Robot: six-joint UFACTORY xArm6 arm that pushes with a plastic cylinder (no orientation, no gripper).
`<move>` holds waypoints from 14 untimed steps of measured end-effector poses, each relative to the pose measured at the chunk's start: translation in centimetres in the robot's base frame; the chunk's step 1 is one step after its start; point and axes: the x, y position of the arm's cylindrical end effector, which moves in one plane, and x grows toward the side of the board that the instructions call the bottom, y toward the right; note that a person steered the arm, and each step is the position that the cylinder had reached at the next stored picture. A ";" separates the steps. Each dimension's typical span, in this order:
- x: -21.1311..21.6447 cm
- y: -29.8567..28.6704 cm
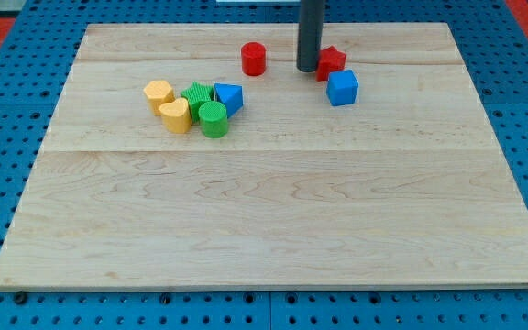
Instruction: Move the blue triangle to the centre
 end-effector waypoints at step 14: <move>12.7 -5.4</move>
